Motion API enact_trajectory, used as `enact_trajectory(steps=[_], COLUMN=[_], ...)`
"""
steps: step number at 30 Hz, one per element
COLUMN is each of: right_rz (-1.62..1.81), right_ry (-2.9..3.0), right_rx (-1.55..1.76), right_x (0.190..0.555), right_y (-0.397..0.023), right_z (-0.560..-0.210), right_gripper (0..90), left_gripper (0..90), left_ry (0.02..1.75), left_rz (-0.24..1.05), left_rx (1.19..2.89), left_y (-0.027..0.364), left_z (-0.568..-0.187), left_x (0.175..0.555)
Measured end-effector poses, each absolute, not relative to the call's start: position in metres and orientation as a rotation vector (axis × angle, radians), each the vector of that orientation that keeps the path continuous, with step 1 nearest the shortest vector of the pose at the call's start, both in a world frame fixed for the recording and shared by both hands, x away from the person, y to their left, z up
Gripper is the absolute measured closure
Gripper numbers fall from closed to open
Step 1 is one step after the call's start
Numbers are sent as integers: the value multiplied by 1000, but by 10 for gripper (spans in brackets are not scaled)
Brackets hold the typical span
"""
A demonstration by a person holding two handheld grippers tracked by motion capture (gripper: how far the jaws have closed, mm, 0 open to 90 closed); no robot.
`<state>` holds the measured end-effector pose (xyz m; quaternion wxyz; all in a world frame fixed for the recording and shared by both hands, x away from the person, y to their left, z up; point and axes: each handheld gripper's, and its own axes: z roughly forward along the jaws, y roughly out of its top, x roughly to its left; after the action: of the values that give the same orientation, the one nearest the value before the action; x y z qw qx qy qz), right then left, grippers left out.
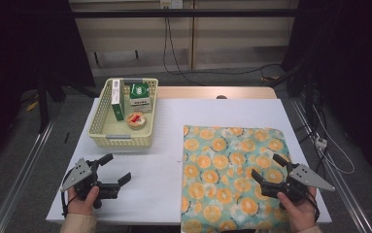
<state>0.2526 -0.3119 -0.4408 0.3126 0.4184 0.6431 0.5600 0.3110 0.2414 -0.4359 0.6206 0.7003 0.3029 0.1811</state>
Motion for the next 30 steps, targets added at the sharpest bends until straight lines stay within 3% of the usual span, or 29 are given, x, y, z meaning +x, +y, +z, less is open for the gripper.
enact_trajectory(steps=[30], right_rz=[1296], right_ry=[1890], right_rx=[1123], right_x=[263], right_y=[-320], right_z=[-429], right_gripper=[65], left_gripper=[20], left_ry=[674], left_rz=[403], left_rx=[1629], left_y=[233], left_z=[-435], left_x=[308])
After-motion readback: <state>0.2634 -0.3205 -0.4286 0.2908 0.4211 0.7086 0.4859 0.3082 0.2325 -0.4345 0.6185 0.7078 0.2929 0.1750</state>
